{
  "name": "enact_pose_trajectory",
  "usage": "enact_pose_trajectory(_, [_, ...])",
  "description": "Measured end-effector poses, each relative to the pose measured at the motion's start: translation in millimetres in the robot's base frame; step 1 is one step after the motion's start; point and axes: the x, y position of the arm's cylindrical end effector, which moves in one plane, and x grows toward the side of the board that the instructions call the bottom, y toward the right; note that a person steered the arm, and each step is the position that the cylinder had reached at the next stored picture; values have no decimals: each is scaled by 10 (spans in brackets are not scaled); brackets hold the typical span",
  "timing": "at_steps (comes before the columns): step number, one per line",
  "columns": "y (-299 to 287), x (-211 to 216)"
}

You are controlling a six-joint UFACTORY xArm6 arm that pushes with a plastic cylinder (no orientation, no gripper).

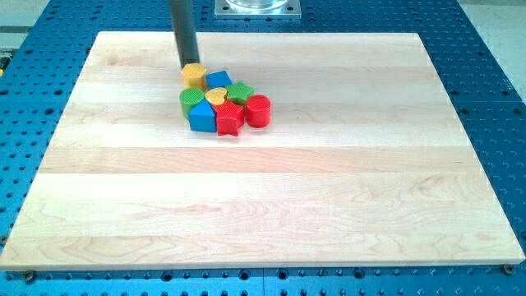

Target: Move the hexagon left to the cube

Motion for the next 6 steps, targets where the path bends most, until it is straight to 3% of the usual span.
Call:
enact_pose_trajectory(2, [77, -5])
enact_pose_trajectory(4, [136, 442])
enact_pose_trajectory(6, [-69, 291])
